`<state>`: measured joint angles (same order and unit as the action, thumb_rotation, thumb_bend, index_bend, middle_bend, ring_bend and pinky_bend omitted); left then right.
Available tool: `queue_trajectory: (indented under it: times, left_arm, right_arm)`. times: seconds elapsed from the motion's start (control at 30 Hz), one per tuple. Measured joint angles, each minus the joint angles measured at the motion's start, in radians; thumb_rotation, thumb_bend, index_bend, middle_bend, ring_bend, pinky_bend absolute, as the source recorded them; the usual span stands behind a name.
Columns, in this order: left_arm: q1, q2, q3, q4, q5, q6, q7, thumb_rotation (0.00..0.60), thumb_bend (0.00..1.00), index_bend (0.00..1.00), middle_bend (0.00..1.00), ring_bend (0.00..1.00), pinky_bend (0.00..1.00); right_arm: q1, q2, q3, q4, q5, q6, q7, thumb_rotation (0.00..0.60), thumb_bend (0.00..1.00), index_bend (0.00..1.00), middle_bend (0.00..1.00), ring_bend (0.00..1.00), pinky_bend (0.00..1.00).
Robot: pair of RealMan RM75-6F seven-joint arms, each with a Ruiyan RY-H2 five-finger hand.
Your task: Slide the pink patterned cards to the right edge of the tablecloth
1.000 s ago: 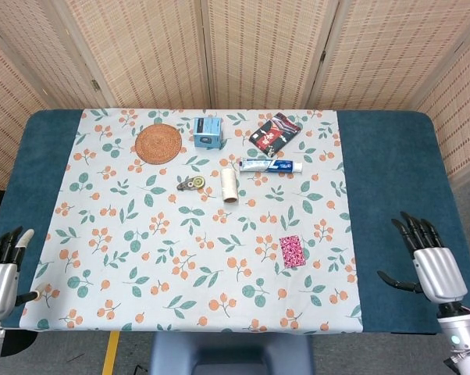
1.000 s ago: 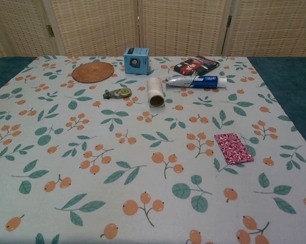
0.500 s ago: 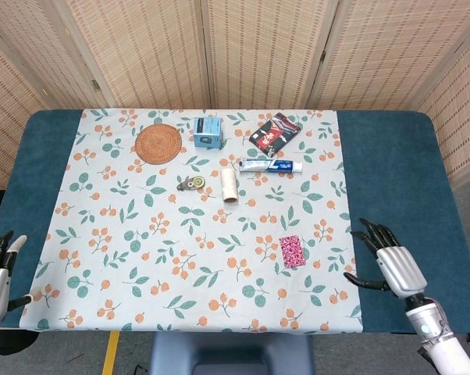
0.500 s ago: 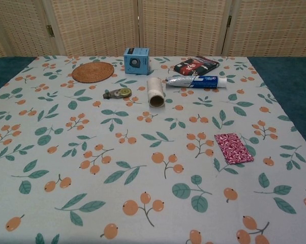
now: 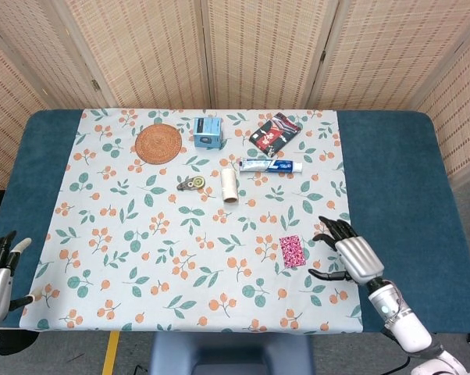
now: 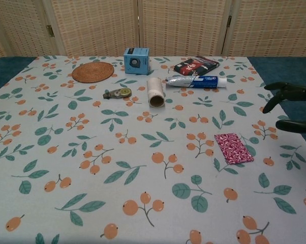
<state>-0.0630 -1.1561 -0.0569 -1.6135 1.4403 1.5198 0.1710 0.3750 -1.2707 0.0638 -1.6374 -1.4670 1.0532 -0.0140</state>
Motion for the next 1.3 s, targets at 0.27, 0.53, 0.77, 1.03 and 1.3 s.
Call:
queue_trajectory:
  times: [0.27,0.53,0.77,1.03,1.3]
  left_arm:
    - [-0.004,-0.003,0.001,0.007,-0.001,-0.013,-0.007,0.600,0.17,0.21,0.06,0.09,0.00]
    - [-0.001,-0.003,0.001,0.011,-0.005,-0.014,-0.016,0.600,0.17,0.22,0.06,0.09,0.00]
    - [0.002,-0.001,0.003,0.013,-0.005,-0.012,-0.018,0.600,0.17,0.22,0.06,0.09,0.00]
    - [0.005,-0.001,0.004,0.012,-0.005,-0.012,-0.018,0.600,0.17,0.23,0.06,0.09,0.00]
    - [0.011,0.005,0.006,0.004,-0.003,-0.004,-0.015,0.600,0.17,0.24,0.06,0.09,0.00]
  right_arm:
    - [0.049,-0.071,0.002,0.036,0.056,-0.072,-0.119,0.134,0.22,0.27,0.02,0.00,0.00]
    - [0.099,-0.158,0.000,0.080,0.117,-0.127,-0.208,0.131,0.22,0.27,0.02,0.00,0.00]
    - [0.122,-0.197,-0.006,0.105,0.133,-0.140,-0.241,0.132,0.22,0.27,0.02,0.00,0.00]
    - [0.134,-0.221,-0.018,0.126,0.152,-0.143,-0.266,0.128,0.22,0.27,0.02,0.00,0.00]
    - [0.139,-0.223,-0.027,0.137,0.163,-0.147,-0.263,0.129,0.21,0.27,0.02,0.00,0.00]
